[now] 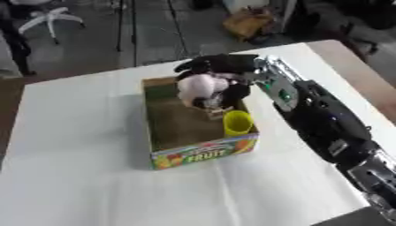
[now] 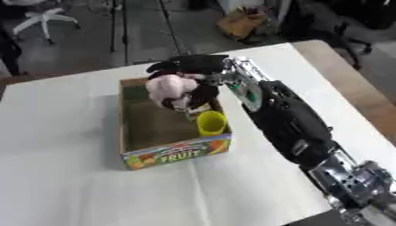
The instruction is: Pick up objects on the table and place them in the box.
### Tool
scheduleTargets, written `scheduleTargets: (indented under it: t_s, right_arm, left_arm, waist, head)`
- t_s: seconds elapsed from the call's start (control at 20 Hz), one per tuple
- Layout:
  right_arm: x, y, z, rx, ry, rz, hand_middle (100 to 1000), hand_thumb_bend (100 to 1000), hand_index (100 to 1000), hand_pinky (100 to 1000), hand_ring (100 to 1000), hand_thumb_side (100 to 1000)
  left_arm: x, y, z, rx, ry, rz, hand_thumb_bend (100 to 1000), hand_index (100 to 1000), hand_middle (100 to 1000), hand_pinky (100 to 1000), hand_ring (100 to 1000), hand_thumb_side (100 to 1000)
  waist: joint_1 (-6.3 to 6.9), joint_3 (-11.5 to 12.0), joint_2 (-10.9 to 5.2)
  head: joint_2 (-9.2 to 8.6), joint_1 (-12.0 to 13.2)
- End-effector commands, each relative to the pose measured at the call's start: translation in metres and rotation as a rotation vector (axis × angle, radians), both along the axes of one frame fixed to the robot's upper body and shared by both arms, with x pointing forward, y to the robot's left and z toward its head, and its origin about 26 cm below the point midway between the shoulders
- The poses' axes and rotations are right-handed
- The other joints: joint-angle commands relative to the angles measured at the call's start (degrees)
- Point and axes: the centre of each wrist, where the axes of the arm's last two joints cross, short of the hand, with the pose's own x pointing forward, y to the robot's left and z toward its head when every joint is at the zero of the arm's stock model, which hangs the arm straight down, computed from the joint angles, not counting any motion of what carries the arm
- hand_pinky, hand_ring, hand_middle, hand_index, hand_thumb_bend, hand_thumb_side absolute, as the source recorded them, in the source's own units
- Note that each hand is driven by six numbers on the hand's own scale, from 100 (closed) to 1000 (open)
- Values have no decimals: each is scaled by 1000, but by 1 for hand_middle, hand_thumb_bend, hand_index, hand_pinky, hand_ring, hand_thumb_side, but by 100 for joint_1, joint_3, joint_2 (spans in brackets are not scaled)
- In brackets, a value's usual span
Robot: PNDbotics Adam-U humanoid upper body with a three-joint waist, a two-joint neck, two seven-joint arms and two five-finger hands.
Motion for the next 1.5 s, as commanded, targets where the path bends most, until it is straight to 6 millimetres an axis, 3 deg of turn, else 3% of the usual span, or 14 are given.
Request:
scheduleTargets:
  t_s: [0.05,0.3,0.55,0.6,0.65,0.7,0.75,0.8,0.85,0.9,1.0,1.2,1.5]
  right_arm:
    - [2,-5,10,-18,-46,-1,1000,404,994,1000,995,880]
    - [2,-4,10,5,-83,-9,1000,450,993,1000,986,844]
    - [1,-4,12,45,-124,-25,999,431,991,1000,980,822]
    - [1,-3,13,56,-134,-25,953,435,951,925,901,668]
    - [0,-2,17,91,-152,-30,953,435,951,925,901,668]
    - [-2,-3,21,134,-172,-43,938,368,931,840,850,596]
    - [-4,-5,23,182,-188,-60,938,368,931,840,850,596]
    - [-6,-9,24,227,-199,-80,902,232,894,698,768,564]
    - [-8,-13,18,276,-191,-109,900,223,891,691,764,562]
    - [-10,-19,13,324,-187,-141,879,129,871,636,732,584]
    - [-16,-32,7,410,-193,-206,871,109,859,611,717,589]
    - [-27,-50,4,537,-220,-298,842,100,824,547,672,625]
    - [-54,-73,0,663,-268,-382,829,100,810,528,654,635]
  left_arm:
    - [1,2,9,10,-27,-1,569,855,727,760,740,958]
    - [1,2,9,10,-27,-2,569,855,727,760,741,958]
    - [1,2,9,10,-27,-2,569,855,727,760,741,959]
    - [1,2,9,9,-26,0,569,855,728,760,741,959]
    - [0,3,9,7,-26,3,569,855,728,760,741,959]
    - [0,3,9,7,-26,4,569,855,728,760,742,960]
    - [0,3,8,6,-26,5,569,855,728,760,742,960]
    - [0,3,8,6,-26,6,562,855,728,760,742,962]
    - [0,4,8,6,-24,11,560,855,728,760,742,962]
    - [0,5,8,6,-21,14,557,855,728,761,742,964]
    - [0,5,7,7,-16,17,557,856,728,761,742,966]
    - [0,5,8,12,-15,16,552,856,729,763,743,970]
    - [0,6,8,14,-17,23,550,857,729,768,744,971]
  waist:
    - [2,4,-82]
    - [-6,12,-81]
    - [-17,22,-81]
    - [-10,6,-83]
    - [-6,-11,-83]
    - [-7,-17,-81]
    - [-9,-20,-81]
    - [-13,-25,-76]
    - [-17,-52,-72]
    - [-23,-64,-73]
    - [-34,-70,-74]
    - [-56,-89,-77]
    - [-83,-163,-80]
  head:
    - [-32,-8]
    - [-29,-6]
    - [-29,-6]
    - [-33,14]
    - [-39,33]
    - [-44,41]
    - [-47,45]
    - [-57,53]
    - [-71,88]
    - [-78,108]
    - [-86,131]
    - [-109,157]
    - [-151,221]
